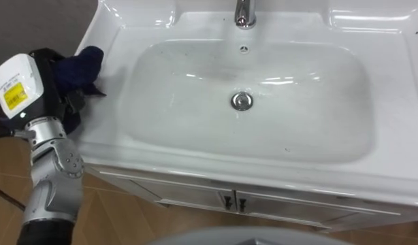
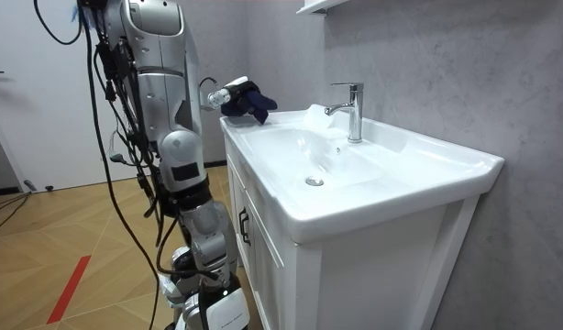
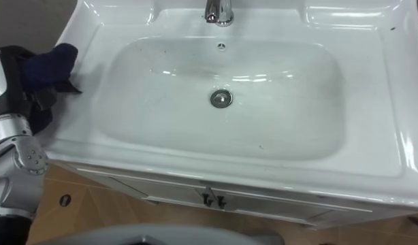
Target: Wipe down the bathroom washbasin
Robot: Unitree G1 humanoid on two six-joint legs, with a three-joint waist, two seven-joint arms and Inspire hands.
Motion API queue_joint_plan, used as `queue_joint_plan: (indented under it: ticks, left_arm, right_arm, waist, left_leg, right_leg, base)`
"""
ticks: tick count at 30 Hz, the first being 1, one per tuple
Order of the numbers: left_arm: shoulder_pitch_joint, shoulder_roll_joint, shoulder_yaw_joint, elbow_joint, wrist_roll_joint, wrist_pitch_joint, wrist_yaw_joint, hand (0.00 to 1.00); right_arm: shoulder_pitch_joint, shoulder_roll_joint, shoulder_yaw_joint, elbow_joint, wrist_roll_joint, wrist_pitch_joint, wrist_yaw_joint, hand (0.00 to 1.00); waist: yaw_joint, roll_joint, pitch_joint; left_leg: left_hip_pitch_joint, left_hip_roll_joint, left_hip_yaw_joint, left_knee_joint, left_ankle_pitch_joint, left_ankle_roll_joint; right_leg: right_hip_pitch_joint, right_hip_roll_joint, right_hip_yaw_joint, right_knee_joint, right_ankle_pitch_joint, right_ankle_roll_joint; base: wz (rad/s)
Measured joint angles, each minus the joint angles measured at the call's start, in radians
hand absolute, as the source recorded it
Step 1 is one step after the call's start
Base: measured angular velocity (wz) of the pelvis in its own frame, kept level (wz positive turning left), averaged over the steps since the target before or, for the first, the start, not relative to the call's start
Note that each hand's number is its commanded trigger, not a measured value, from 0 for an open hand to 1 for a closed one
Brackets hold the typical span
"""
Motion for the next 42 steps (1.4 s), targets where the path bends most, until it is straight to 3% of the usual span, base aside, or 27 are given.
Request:
queue_joint_plan:
  ticks: [25,26,42]
  left_arm:
    - [0.000,-0.004,-0.014,-0.016,0.001,-0.001,-0.027,0.00]
    - [0.000,-0.004,-0.014,-0.018,0.001,-0.001,-0.027,1.00]
    - [0.000,-0.006,-0.015,-0.017,0.001,0.001,-0.040,1.00]
  right_arm:
    - [0.002,0.003,0.000,0.039,0.001,-0.005,0.002,0.00]
    - [0.001,0.003,0.001,0.042,0.001,-0.002,0.004,0.00]
    - [0.001,0.003,0.004,0.035,0.001,0.003,0.025,0.00]
  waist:
    - [-0.002,0.001,-0.0007]
    - [-0.002,0.001,-0.0007]
    - [-0.002,0.000,0.0003]
  left_leg:
    - [0.005,-0.001,-0.001,0.000,0.000,0.000]
    - [0.005,-0.001,-0.001,0.000,0.000,0.000]
    - [0.005,-0.001,0.001,0.000,0.000,0.000]
  right_leg:
    - [0.010,-0.003,-0.004,-0.005,0.000,0.000]
    - [0.010,-0.002,-0.003,-0.005,0.000,0.000]
    - [0.009,-0.002,-0.001,-0.005,0.000,0.000]
  base:
    - [0.00]
    - [0.00]
    - [0.00]
